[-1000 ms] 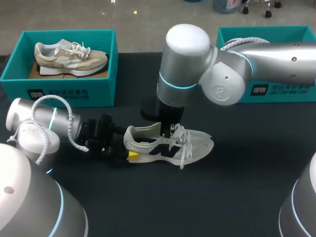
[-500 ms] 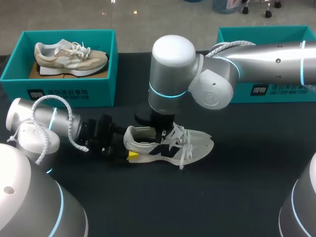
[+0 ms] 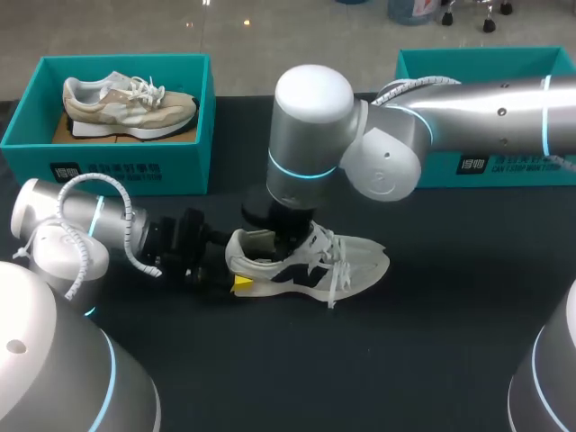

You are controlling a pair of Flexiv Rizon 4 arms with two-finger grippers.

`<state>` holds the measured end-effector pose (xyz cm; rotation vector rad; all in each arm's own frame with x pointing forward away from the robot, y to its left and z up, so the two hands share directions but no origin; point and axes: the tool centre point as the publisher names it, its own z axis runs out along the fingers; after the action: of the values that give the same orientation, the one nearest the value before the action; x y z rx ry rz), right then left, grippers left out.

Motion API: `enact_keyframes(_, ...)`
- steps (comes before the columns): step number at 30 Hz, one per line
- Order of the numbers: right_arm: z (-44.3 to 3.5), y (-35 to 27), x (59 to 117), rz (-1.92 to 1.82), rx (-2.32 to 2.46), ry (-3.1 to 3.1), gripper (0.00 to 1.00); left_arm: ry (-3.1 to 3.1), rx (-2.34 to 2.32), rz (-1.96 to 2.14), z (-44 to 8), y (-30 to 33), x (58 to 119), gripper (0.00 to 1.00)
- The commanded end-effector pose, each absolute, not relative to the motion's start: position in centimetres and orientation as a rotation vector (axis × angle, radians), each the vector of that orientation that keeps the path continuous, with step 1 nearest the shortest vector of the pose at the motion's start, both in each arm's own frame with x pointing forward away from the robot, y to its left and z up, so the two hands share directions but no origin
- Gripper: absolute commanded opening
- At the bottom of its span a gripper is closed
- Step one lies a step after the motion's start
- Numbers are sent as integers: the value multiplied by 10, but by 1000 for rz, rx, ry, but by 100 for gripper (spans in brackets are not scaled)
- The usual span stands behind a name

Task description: Take the shoe out of the shoebox, open the shoe tongue, remove and reinsert the insole, then place the shoe into the shoebox

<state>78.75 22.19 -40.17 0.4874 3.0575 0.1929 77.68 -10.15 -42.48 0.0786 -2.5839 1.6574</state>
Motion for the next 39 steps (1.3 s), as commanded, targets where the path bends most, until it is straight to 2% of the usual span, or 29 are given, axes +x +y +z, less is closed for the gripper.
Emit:
enact_keyframes(1,-419,225,792,217,490,3093,49,-2587,78,1649,-429,-100,777,0)
enact_keyframes(6,-432,229,787,202,483,3137,60,-2587,78,1649,-429,-100,777,0)
enact_keyframes(11,-449,230,776,191,476,3211,61,-2587,78,1649,-429,-100,777,0)
enact_keyframes(16,-457,229,764,162,487,3239,27,-2587,78,1649,-429,-100,777,0)
enact_keyframes(21,-464,226,759,148,493,3260,24,-2587,78,1649,-429,-100,777,0)
enact_keyframes(25,-464,226,755,142,494,3268,0,-2587,78,1649,-429,-100,777,0)
enact_keyframes(39,-433,206,766,255,303,3251,0,-2587,78,1649,-429,-100,777,0)
